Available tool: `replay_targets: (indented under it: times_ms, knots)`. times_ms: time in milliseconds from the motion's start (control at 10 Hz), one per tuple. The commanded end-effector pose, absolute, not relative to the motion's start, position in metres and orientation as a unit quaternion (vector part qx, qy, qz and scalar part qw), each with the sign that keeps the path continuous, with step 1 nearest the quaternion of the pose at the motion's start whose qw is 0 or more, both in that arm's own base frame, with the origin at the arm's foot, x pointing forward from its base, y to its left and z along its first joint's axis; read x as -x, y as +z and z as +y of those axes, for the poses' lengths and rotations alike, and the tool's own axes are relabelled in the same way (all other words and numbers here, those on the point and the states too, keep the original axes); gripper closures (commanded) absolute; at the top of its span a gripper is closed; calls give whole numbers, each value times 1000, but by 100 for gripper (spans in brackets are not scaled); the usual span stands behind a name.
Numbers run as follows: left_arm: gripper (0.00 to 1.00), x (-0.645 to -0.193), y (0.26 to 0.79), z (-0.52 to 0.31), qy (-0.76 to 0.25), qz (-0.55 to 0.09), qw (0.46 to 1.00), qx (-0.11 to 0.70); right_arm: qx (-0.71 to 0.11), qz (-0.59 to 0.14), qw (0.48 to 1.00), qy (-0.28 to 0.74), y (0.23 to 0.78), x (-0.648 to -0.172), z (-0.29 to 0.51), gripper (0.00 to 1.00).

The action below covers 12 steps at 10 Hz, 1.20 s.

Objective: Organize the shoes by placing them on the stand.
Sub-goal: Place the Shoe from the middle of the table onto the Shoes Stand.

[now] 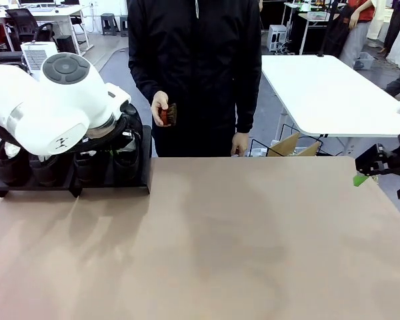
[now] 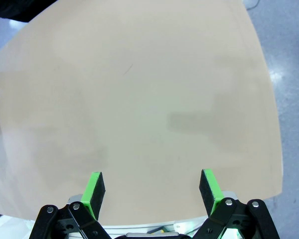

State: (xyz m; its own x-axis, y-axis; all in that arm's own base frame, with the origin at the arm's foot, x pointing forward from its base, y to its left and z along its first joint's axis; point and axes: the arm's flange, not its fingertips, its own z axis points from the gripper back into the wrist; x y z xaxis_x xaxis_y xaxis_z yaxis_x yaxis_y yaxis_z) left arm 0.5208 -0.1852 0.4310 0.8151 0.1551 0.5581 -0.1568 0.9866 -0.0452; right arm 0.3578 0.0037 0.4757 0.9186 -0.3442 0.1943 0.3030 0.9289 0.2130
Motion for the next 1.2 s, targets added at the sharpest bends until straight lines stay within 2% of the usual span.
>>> replay_targets:
  times_ms: [0,800,900,1100]
  knots:
    - [100,-524,436,-185,91,-320,943,-2,-90,-116,976,-161,476,-358,3,0]
    - [100,-532,417,-185,98,-303,948,-9,-90,-116,976,-161,476,-358,3,0]
    - [89,-532,417,-186,94,-297,950,-20,-90,-116,976,-161,476,-358,3,0]
    - [49,-533,419,-190,86,-301,949,-49,-90,-116,976,-161,476,-358,3,0]
